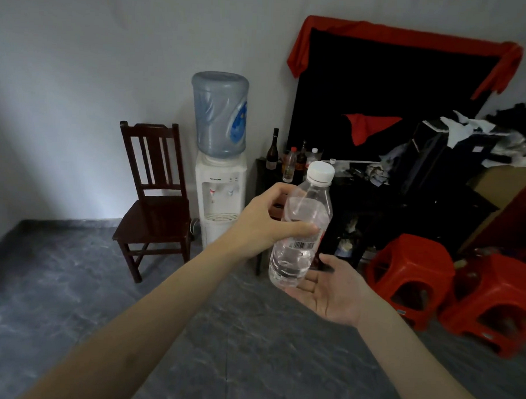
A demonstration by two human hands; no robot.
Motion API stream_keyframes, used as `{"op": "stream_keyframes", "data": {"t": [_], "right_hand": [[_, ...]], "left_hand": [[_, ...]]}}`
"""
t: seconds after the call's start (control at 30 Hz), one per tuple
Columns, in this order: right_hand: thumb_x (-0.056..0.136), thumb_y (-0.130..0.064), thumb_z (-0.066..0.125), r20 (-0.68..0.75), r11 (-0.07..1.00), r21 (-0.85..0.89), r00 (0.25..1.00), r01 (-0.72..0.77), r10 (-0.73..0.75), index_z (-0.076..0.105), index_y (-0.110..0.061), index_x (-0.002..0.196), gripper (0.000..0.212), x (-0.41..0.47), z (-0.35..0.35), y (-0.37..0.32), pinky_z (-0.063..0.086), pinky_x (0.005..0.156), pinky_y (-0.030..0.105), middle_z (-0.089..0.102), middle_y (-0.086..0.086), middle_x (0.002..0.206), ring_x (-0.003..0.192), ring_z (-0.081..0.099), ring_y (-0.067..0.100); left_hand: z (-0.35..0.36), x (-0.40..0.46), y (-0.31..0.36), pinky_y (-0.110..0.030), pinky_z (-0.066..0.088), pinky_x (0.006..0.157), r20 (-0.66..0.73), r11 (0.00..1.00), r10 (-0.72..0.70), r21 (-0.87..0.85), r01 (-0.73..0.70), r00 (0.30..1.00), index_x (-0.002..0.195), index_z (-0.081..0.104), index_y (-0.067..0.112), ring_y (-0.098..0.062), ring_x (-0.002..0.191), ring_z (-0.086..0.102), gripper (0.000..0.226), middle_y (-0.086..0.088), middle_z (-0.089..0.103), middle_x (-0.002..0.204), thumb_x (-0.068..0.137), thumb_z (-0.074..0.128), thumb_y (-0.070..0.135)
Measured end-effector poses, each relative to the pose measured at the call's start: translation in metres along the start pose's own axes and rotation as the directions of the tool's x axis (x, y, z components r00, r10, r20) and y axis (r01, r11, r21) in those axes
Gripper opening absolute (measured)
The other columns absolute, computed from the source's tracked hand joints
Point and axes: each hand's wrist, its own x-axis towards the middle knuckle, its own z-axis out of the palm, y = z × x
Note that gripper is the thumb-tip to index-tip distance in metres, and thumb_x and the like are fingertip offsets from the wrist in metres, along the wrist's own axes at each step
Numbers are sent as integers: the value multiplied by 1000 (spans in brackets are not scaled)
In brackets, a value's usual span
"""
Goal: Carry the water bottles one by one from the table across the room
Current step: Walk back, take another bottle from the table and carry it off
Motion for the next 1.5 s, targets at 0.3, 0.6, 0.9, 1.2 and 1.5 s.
{"op": "stream_keyframes", "data": {"t": [0.3,0.6,0.9,1.2,1.5], "right_hand": [[103,-49,31,-26,1000,14,1000,-11,11,52,16,130,74,76,-23,-90,56,87,49,60,35,127,115,63,47],[103,-49,33,4,998,40,999,-50,50,49,18,133,75,163,-63,-217,56,86,52,59,36,128,115,62,48],[103,-49,34,59,990,-17,989,-137,138,51,20,129,75,250,-76,-323,55,86,52,60,37,126,112,63,47],[103,-48,35,80,975,-48,972,-217,220,50,19,130,73,354,-67,-380,57,86,52,61,37,124,109,65,48],[103,-45,38,31,982,-22,982,-187,188,50,19,130,70,460,-24,-458,55,93,49,61,37,125,119,60,48]], "left_hand": [[-8,119,-45,-23,53,83,5,999,-34,-12,35,999,115,63,37,-4,99,68,47,13,72,109,76,89,27],[5,261,-75,-43,56,99,-64,999,-49,-8,49,997,116,64,35,-14,107,69,56,11,73,111,65,88,41],[0,369,-98,-32,53,97,-179,992,-81,85,97,981,114,63,44,-6,111,68,55,17,72,115,66,90,39],[-43,447,-143,-9,51,74,-250,985,-136,70,158,959,121,63,20,6,90,69,53,8,73,108,76,87,7],[-121,561,-195,-11,52,79,-232,985,-132,77,154,964,124,63,24,2,95,68,56,8,72,112,75,89,16]]}}
